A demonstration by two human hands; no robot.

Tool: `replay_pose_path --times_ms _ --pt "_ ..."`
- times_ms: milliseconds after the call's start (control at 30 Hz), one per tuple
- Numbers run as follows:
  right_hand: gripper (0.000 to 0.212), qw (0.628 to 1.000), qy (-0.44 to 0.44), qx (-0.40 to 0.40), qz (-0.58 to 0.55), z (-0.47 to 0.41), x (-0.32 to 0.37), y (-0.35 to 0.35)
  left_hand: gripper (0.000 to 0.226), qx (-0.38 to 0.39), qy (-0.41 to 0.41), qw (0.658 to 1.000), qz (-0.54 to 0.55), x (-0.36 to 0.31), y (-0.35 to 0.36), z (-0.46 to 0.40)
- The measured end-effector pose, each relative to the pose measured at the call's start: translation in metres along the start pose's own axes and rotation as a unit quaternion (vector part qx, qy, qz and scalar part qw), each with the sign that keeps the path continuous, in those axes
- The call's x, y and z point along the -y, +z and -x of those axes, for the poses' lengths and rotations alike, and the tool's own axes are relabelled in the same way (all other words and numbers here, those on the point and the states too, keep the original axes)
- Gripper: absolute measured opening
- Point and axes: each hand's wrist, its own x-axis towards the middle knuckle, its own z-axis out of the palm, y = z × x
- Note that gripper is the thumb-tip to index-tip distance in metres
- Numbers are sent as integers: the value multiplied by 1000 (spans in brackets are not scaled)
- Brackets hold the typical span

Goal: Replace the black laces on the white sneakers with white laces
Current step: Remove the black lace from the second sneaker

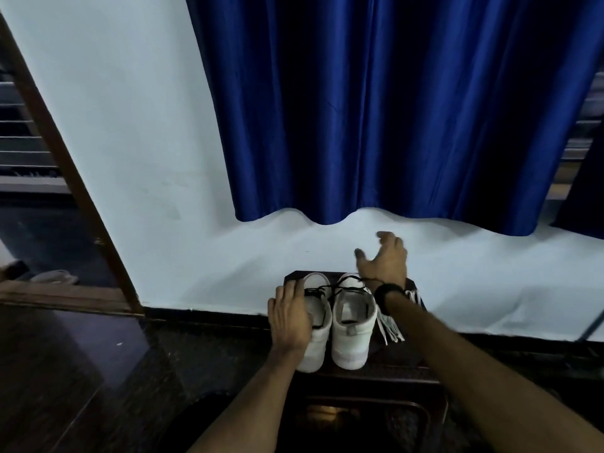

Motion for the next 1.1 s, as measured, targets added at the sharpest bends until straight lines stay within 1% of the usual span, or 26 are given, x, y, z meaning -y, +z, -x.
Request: replay_pose_path --times_ms 33,100,167,233,333,400,433,467,533,567,600,633,667,700,733,767,800,833,867,900,933,967,1000,1033,1067,1100 --pt "38 998 -33 46 -12 14 2 5 49 12 24 1000 -10 1 1 -4" --pt "21 986 -71 147 24 39 2 19 41 41 62 997 -12 2 1 -8" --pt "21 974 -90 187 89 58 -1 31 31 79 85 993 -14 4 -3 -13" --pt "20 972 -101 173 120 68 -8 41 26 114 97 989 -13 4 -7 -19" --pt "16 978 -117 133 112 80 -22 51 20 135 99 986 10 5 -13 -28" --pt "15 982 -107 107 109 87 -24 55 15 123 69 988 64 2 -17 -37" --pt "14 983 -107 100 115 88 -24 57 14 133 23 984 114 0 -19 -43" --pt "13 981 -109 99 122 89 -23 58 14 159 -39 971 176 -3 -23 -50" --pt "15 980 -111 106 129 90 -22 60 14 230 -168 908 309 -8 -30 -63" --pt "16 979 -110 108 130 90 -22 60 12 250 -213 878 349 -10 -33 -69" --pt "17 979 -107 109 132 90 -22 60 11 271 -235 862 359 -10 -35 -74" --pt "17 979 -104 107 136 91 -23 60 14 299 -235 860 342 -10 -36 -79" --pt "17 980 -102 105 138 91 -23 60 18 338 -215 866 298 -11 -40 -82" --pt "18 980 -103 101 139 92 -23 60 21 372 -177 881 234 -13 -44 -84" --pt "18 980 -105 97 139 92 -23 60 22 384 -145 893 185 -16 -46 -89" --pt "19 981 -105 93 137 92 -23 60 19 371 -137 897 194 -19 -47 -92" --pt "20 981 -103 88 136 92 -23 60 17 365 -141 889 237 -21 -50 -94" --pt "20 982 -103 84 135 92 -24 60 18 345 -173 863 326 -21 -52 -95" --pt "20 982 -102 81 137 93 -24 60 21 312 -236 812 433 -20 -55 -95" --pt "20 982 -102 78 137 93 -24 60 22 293 -288 773 484 -16 -58 -96" --pt "19 983 -103 74 135 93 -24 61 24 298 -310 760 487 -11 -62 -98" --pt "18 983 -106 68 134 92 -25 62 27 333 -293 792 419 -5 -67 -100" --pt "17 983 -108 65 137 93 -25 63 29 375 -250 839 305 -1 -73 -99" --pt "16 982 -108 61 141 93 -25 63 26 405 -203 868 205 2 -79 -98" --pt "17 982 -105 58 145 94 -25 63 18 418 -172 876 171 2 -83 -97" --pt "17 982 -103 56 148 94 -25 64 11 412 -165 869 217 3 -84 -97"
